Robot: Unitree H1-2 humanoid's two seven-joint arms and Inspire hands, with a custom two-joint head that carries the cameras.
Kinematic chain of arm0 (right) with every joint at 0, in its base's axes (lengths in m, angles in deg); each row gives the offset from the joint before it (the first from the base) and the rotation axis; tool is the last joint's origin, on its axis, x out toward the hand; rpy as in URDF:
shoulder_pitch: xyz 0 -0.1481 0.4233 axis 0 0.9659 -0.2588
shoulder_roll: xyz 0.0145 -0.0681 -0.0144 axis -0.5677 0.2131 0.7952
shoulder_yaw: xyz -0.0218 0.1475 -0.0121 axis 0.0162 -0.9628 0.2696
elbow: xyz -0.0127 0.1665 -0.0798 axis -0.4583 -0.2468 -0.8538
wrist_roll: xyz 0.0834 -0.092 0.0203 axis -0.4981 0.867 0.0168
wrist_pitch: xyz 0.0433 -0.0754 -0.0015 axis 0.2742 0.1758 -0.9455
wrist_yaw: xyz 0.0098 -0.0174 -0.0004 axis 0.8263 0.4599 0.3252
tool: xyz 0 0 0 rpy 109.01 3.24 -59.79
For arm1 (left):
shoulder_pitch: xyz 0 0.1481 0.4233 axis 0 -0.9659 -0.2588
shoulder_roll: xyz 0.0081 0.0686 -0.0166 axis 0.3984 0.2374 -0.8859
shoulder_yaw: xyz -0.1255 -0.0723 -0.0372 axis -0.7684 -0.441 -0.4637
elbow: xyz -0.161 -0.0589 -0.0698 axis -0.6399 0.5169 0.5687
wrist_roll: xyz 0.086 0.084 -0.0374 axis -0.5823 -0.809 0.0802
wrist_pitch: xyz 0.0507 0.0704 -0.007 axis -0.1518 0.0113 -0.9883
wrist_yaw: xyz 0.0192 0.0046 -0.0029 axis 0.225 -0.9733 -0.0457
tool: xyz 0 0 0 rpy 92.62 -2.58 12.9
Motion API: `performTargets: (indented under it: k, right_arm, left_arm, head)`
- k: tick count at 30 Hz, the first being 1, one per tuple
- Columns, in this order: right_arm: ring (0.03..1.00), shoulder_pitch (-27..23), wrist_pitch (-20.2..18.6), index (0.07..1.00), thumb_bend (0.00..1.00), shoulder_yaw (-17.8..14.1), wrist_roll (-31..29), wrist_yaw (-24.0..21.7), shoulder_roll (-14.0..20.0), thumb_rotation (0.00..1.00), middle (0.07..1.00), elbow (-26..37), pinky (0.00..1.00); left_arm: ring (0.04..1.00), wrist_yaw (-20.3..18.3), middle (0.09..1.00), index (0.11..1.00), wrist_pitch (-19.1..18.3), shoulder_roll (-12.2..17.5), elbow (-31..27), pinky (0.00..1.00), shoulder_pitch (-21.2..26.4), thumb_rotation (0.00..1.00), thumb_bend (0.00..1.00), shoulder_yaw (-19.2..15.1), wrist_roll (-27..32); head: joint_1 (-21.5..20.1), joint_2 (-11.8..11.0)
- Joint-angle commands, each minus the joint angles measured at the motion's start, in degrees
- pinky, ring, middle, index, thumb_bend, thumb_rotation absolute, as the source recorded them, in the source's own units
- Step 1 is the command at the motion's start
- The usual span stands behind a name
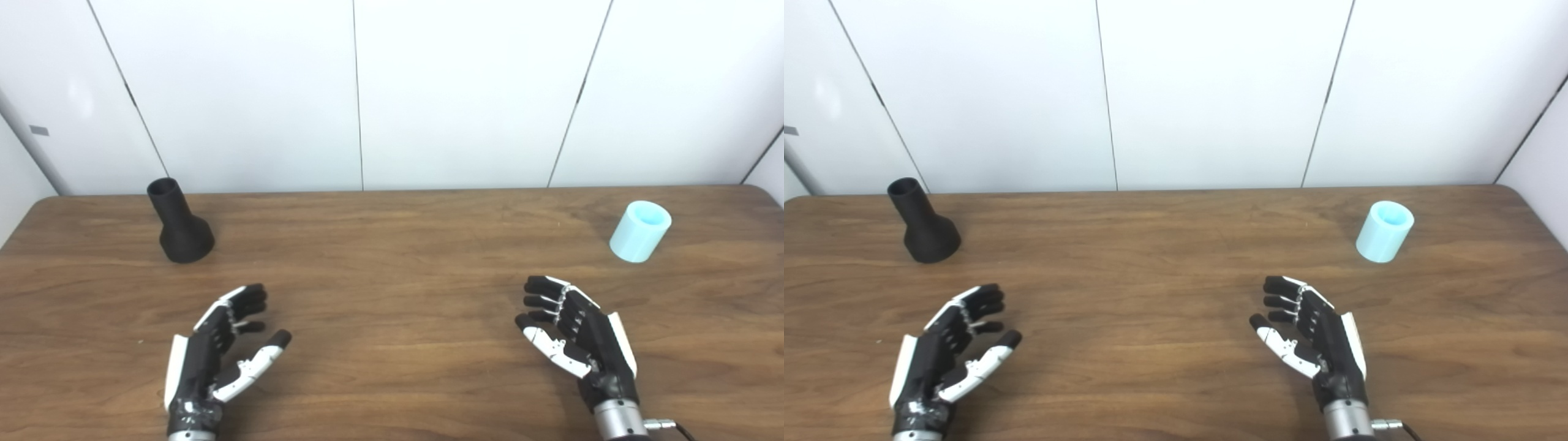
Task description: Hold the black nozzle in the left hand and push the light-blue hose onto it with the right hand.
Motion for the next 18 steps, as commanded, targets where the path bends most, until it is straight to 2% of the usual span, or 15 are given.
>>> performTargets:
  k: [1,4,7,8,10,14,18]
  right_arm:
    - [0.7,-1.0,1.0,0.688,0.28,-0.4,-0.9,-0.1,0.4,0.16,0.72,1.9,0.63]
    - [0.703,-1.0,0.9,0.69,0.28,-0.9,-2.0,-0.4,0.7,0.15,0.725,1.8,0.64]
    - [0.712,-1.1,0.8,0.692,0.28,-1.4,-2.7,-0.5,1.2,0.12,0.73,1.4,0.64]
    - [0.712,-1.1,0.8,0.692,0.28,-1.7,-3.2,-0.5,1.3,0.12,0.729,1.3,0.64]
    - [0.71,-1.1,1.2,0.687,0.29,-2.3,-4.0,-0.6,1.7,0.11,0.723,0.9,0.65]
    - [0.707,-1.3,2.4,0.689,0.26,-2.8,-3.3,-0.8,3.3,0.11,0.72,0.1,0.64]
    - [0.737,-1.6,2.4,0.716,0.24,-3.4,-4.3,-1.3,4.8,0.05,0.745,-0.4,0.68]
  left_arm:
    - [0.799,2.1,0.797,0.8,2.8,1.4,0.8,0.76,1.3,0.24,0.84,-1.7,-1.5]
    - [0.817,1.8,0.813,0.824,6.6,2.9,6.1,0.83,3.3,0.21,0.86,-4.3,2.2]
    - [0.846,1.5,0.837,0.852,8.2,4.1,9.3,0.85,4.7,0.2,0.86,-5.7,3.4]
    - [0.85,1.7,0.84,0.857,7.4,4.4,9.1,0.85,5.3,0.2,0.87,-6.1,3.1]
    - [0.833,2.4,0.837,0.845,5.9,4.6,8.2,0.78,6.0,0.21,0.89,-6.4,2.1]
    - [0.846,4.5,0.844,0.846,0.5,3.8,3.9,0.78,7.7,0.2,0.89,-6.2,-1.6]
    - [0.809,7.1,0.816,0.834,-0.7,3.7,3.2,0.74,9.1,0.23,0.89,-6.2,-7.2]
  head:
    - [0.0,0.0]
    - [1.4,-0.1]
    - [4.1,-0.5]
    - [5.4,-0.6]
    - [7.7,-0.5]
    - [13.1,-0.4]
    - [16.8,-0.9]
